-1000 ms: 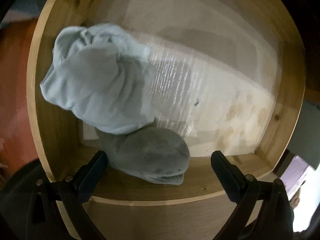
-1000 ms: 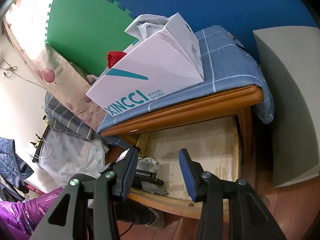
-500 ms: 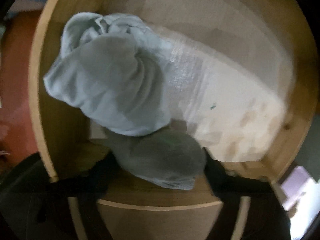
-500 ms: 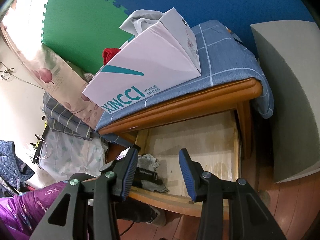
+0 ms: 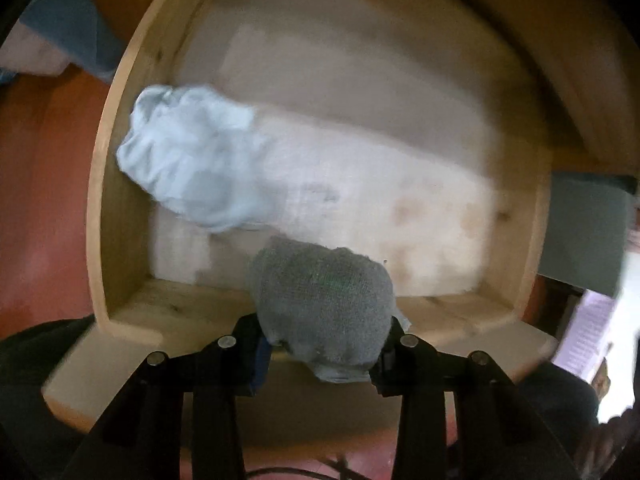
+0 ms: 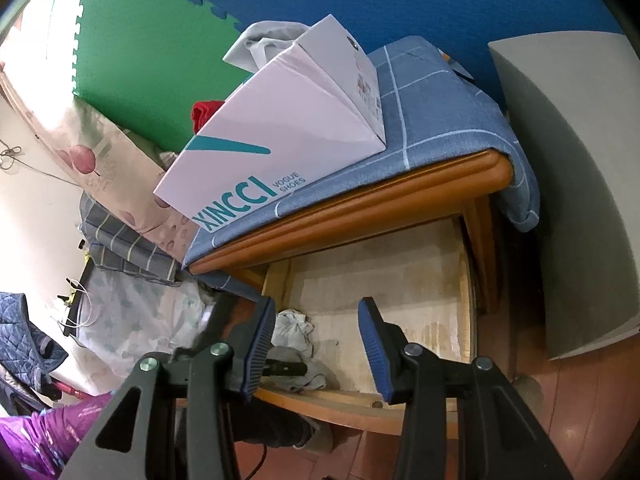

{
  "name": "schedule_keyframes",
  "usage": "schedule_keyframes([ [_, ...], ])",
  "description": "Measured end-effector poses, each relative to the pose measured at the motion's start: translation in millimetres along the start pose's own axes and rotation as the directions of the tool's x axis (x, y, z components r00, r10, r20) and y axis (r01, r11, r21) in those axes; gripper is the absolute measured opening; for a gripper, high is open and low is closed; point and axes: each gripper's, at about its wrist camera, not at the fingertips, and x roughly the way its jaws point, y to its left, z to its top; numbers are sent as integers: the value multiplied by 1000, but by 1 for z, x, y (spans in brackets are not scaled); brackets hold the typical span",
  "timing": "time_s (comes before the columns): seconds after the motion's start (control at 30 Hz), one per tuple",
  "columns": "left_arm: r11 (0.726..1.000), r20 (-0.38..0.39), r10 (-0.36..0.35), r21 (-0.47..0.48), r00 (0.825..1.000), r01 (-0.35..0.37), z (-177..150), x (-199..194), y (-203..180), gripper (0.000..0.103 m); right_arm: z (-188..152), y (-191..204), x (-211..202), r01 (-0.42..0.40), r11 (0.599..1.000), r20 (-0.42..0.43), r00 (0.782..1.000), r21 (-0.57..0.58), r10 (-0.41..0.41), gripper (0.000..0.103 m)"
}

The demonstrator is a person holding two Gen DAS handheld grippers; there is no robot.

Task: Take underwear out of drawer
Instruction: 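Close the left gripper on the grey sock and lift it, then carry the grey sock into the white box and open the left gripper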

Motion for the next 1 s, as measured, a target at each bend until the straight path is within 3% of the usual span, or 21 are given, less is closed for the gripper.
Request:
schedule_keyframes([
  [0.2,994,153,-72,96,986,58,-26,-52,-26,36,-1,1,4,29,1000,-9,1000,-10,-29,44],
  [0.53,963,368,-118,268,922,17,-55,-143,-63,37,-1,-2,6,50,999,-15,999,-2,-51,44],
  [0.77,938,445,-173,346,879,10,-71,-207,-88,37,-3,2,9,66,997,-26,997,-30,-67,44],
  [1.0,922,523,-218,387,824,-2,-56,-267,-115,38,-3,1,8,64,998,-27,998,-26,-65,44],
])
